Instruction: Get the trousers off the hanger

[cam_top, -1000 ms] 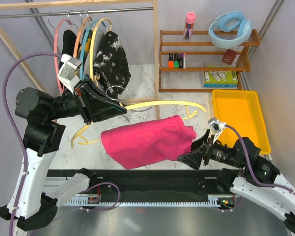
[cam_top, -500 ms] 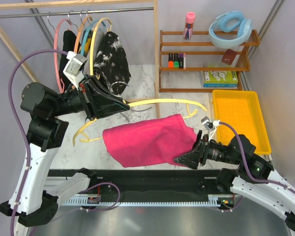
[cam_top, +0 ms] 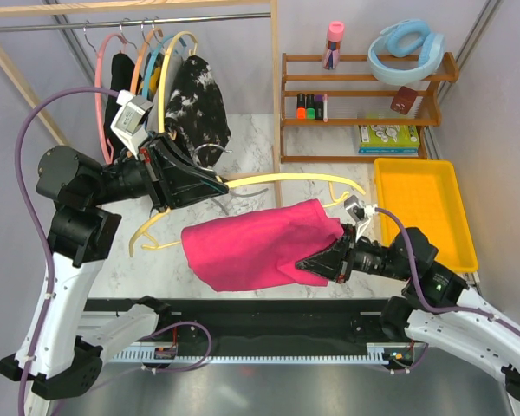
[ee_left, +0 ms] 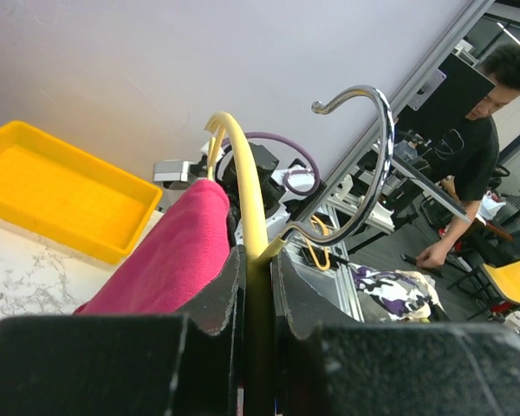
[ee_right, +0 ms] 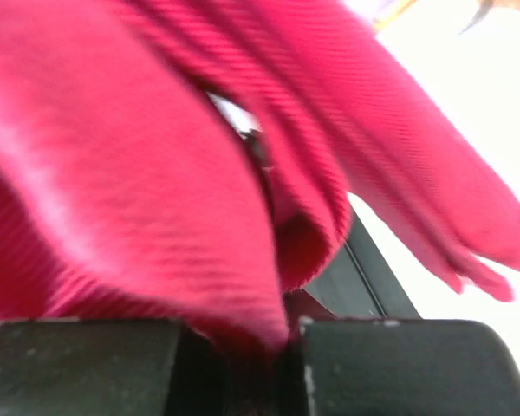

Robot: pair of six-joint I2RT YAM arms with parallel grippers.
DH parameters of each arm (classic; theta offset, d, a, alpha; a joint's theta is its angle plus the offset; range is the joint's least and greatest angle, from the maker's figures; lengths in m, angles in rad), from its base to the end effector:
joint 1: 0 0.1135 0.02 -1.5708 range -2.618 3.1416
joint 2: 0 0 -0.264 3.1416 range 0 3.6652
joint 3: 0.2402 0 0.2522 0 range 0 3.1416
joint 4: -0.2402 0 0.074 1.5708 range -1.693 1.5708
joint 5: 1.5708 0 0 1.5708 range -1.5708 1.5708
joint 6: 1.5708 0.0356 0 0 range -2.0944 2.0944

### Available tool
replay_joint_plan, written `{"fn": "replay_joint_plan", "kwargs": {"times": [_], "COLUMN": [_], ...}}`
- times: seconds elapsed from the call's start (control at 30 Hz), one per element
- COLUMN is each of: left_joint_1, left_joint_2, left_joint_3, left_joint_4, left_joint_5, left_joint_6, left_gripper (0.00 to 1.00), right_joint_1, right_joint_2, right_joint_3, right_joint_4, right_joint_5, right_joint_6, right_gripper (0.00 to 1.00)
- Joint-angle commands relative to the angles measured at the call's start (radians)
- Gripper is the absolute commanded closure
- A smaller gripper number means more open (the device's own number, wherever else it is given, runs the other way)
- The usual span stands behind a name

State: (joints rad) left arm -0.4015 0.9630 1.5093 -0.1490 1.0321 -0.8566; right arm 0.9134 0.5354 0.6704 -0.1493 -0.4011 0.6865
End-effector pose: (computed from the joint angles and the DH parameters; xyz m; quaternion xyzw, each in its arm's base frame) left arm 0.1100 -0.0799 0.5444 0.2917 0.5618 -0.6471 0.4249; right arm 0.0711 0.1149 0.3391 -0.2179 0.6776 0.5923 0.3776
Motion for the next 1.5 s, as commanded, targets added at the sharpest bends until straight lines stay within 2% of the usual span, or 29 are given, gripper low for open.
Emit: {"fn": "replay_joint_plan", "kwargs": {"times": [0.0, 0.03, 0.07, 0.23, 0.27, 0.3, 0.37, 0.43, 0.7, 0.87, 0.9, 0.97, 1.0, 1.03, 1.1, 1.13, 1.17, 1.27, 1.4, 1.43, 1.47], "left_joint_1": [-0.002, -0.002, 0.000, 0.000, -0.002, 0.000, -0.002, 0.000, 0.000, 0.000, 0.000, -0.002, -0.002, -0.002, -0.002, -0.002, -0.002, 0.000, 0.000, -0.002, -0.002], "left_joint_2": [-0.017, -0.017, -0.010, -0.001, 0.002, 0.003, 0.000, -0.004, -0.030, -0.032, -0.033, -0.035, -0.036, -0.035, -0.035, -0.035, -0.033, -0.032, -0.027, -0.029, -0.027], "left_joint_3": [-0.007, -0.011, -0.012, -0.023, -0.023, -0.024, -0.023, -0.017, -0.020, -0.026, -0.026, -0.035, -0.040, -0.050, -0.061, -0.070, -0.073, -0.084, -0.084, -0.080, -0.077], "left_joint_4": [0.129, 0.129, 0.129, 0.129, 0.129, 0.134, 0.173, 0.181, 0.258, 0.296, 0.296, 0.296, 0.296, 0.296, 0.296, 0.296, 0.296, 0.296, 0.299, 0.299, 0.302], "left_joint_5": [-0.029, -0.029, -0.030, -0.032, -0.030, -0.024, -0.006, 0.009, 0.055, 0.069, 0.069, 0.074, 0.074, 0.072, 0.075, 0.072, 0.072, 0.074, 0.083, 0.085, 0.086], "left_joint_6": [-0.045, -0.042, -0.038, -0.033, -0.035, -0.039, -0.064, -0.070, -0.121, -0.144, -0.144, -0.142, -0.139, -0.136, -0.130, -0.128, -0.128, -0.119, -0.125, -0.125, -0.128], "left_gripper": [0.98, 0.98, 0.98, 0.98, 0.98, 0.98, 0.98, 0.98, 0.98, 0.98, 0.98, 0.98, 0.98, 0.98, 0.98, 0.98, 0.98, 0.98, 0.98, 0.98, 0.98], "right_joint_1": [0.001, -0.001, -0.001, 0.001, -0.001, -0.001, -0.001, -0.001, 0.001, 0.001, -0.001, -0.001, 0.001, -0.001, -0.001, 0.001, -0.001, 0.001, 0.001, 0.001, -0.001], "right_joint_2": [-0.022, -0.020, -0.022, -0.086, -0.098, -0.110, -0.095, -0.051, 0.020, -0.001, -0.005, -0.014, -0.015, -0.017, -0.018, -0.017, -0.011, 0.006, -0.003, 0.000, 0.005], "right_joint_3": [0.047, 0.049, 0.046, 0.069, 0.077, 0.101, 0.130, 0.159, 0.176, 0.161, 0.155, 0.153, 0.156, 0.159, 0.176, 0.184, 0.193, 0.236, 0.244, 0.248, 0.250], "right_joint_4": [0.200, 0.218, 0.240, 0.226, 0.177, 0.153, 0.040, 0.008, 0.062, 0.043, 0.057, 0.115, 0.131, 0.143, 0.166, 0.160, 0.152, 0.087, 0.048, 0.027, 0.027], "right_joint_5": [-0.070, -0.094, -0.125, -0.070, -0.006, 0.042, 0.093, 0.133, 0.143, 0.199, 0.190, 0.142, 0.133, 0.121, 0.091, 0.091, 0.088, 0.079, 0.159, 0.197, 0.205], "right_joint_6": [-0.010, -0.008, -0.002, -0.028, -0.041, -0.056, -0.083, -0.090, -0.099, -0.108, -0.105, -0.088, -0.085, -0.085, -0.103, -0.108, -0.116, -0.159, -0.192, -0.211, -0.222], "right_gripper": [0.86, 0.77, 0.54, 0.44, 0.31, 0.25, 0.23, 0.20, 0.14, 0.07, 0.09, 0.48, 0.61, 0.63, 0.42, 0.28, 0.23, 0.20, 0.18, 0.12, 0.11]}}
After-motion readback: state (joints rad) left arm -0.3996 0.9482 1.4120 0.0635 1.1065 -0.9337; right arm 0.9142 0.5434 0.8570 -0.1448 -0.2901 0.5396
